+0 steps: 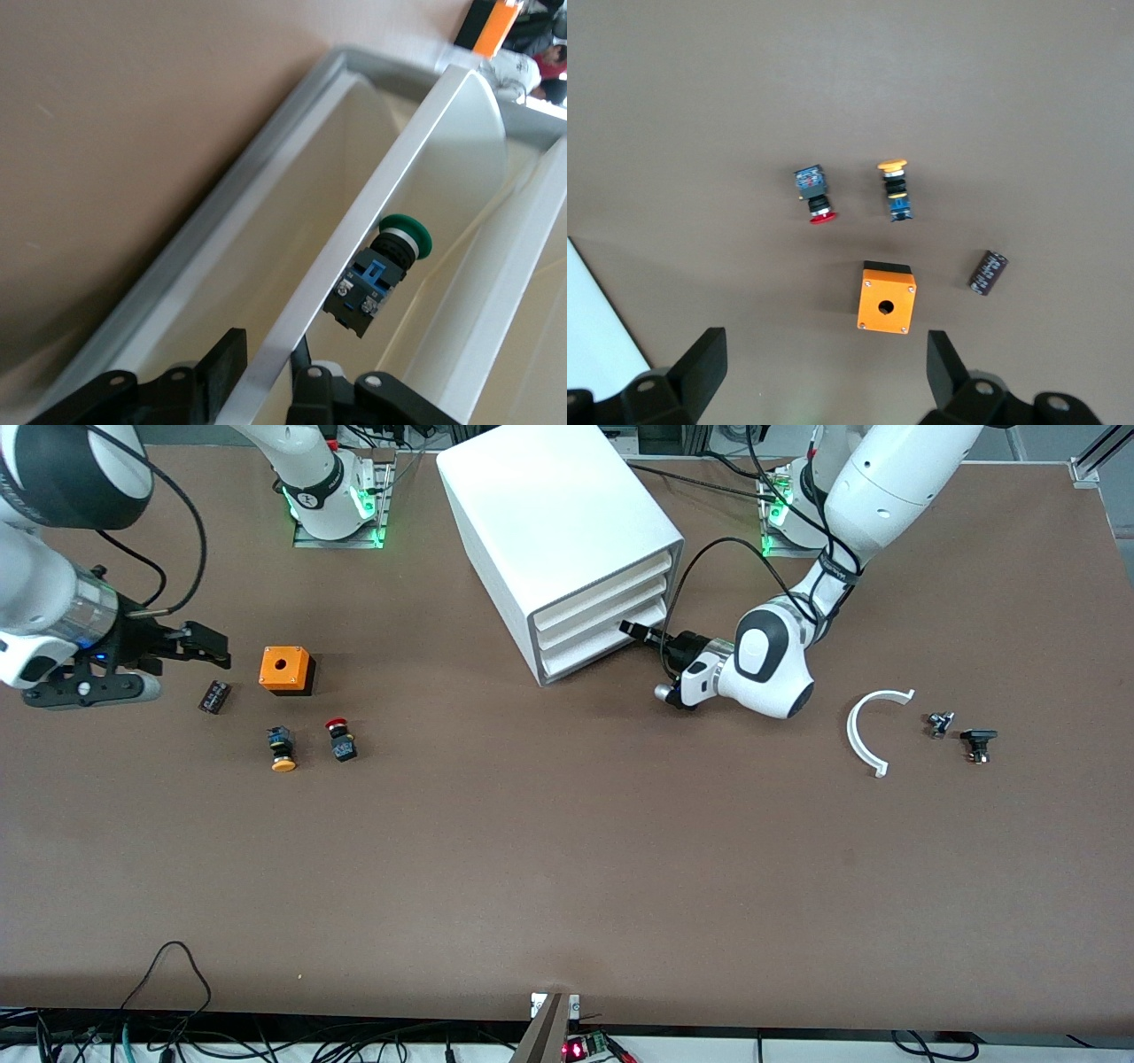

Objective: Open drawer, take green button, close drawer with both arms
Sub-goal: 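Pull the drawer open with the left gripper while the right gripper approaches, then release the drawer with the left gripper while the right gripper reaches inside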

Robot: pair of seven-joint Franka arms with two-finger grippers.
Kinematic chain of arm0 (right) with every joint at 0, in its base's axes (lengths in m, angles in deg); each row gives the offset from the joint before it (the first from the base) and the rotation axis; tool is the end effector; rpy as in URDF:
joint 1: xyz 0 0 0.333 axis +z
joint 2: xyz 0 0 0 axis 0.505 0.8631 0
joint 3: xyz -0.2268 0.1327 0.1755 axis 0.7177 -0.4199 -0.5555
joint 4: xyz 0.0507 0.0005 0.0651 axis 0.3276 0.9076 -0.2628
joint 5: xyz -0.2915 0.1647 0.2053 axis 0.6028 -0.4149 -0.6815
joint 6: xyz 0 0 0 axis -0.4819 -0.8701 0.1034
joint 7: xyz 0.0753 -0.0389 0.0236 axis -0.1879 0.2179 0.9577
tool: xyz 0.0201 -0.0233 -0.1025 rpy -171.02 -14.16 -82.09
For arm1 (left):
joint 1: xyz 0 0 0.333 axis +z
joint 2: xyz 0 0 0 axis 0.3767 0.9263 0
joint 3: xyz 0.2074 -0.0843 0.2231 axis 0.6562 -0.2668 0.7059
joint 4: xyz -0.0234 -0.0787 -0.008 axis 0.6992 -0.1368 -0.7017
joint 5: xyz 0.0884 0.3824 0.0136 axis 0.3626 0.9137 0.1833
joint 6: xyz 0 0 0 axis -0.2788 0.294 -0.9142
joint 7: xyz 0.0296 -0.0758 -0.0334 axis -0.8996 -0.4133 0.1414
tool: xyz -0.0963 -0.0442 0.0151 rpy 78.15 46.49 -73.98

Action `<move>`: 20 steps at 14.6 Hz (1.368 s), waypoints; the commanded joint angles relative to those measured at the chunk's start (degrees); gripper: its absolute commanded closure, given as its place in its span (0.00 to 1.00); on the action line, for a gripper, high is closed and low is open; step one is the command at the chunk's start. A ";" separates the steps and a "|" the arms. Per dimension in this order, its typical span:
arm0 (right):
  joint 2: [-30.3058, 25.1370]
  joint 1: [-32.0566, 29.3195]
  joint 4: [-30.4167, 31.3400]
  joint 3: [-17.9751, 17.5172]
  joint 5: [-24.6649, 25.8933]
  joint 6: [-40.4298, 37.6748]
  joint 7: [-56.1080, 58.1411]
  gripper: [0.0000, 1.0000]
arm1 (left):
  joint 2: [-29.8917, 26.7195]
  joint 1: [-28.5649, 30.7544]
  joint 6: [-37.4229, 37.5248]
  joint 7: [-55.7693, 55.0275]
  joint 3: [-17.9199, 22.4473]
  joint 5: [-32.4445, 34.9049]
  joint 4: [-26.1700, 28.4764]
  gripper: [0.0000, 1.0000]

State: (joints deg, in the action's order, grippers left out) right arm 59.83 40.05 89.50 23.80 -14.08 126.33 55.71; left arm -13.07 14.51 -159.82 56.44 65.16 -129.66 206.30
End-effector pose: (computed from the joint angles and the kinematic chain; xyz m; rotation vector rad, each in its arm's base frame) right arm 0.5658 0.0461 0.5206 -3.1163 -0.1918 0.2078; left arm 0.4303 -0.2715 0.1405 2.0385 -0.1108 -0.7141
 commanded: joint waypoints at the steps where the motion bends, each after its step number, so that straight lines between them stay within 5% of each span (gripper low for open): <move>1: 0.99 0.57 -1.55 0.24 -1.39 -0.41 0.87 0.00 | -1.70 1.20 -2.29 0.10 4.74 -0.52 -0.87 1.00; 6: 2.92 4.42 -3.91 0.16 -4.38 -0.41 1.41 0.00 | -2.84 4.19 -2.20 0.10 7.84 -0.26 -4.48 1.00; 7: 3.54 6.17 -5.05 0.16 -4.38 -0.41 0.97 0.00 | -2.93 4.19 -2.11 0.10 7.84 -0.26 -4.30 0.11; 8: 4.50 8.11 -6.54 0.24 -4.38 -0.41 0.88 0.00 | -2.93 4.28 -1.94 0.01 7.84 -0.26 -4.30 0.00; 16: 17.51 23.40 -18.59 -1.87 -5.08 0.03 1.58 0.00 | -9.51 8.57 -2.99 0.01 8.36 0.01 -4.30 0.00; 20: 22.25 25.61 -19.12 -6.15 -6.84 9.06 7.89 0.00 | -16.80 14.39 -6.16 0.27 10.39 0.97 -3.86 0.00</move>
State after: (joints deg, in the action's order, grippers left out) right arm 78.95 65.75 72.95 19.75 -19.55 132.97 59.11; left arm -25.35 27.37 -165.36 57.14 75.65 -129.52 200.69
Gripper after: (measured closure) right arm 0.000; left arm 0.000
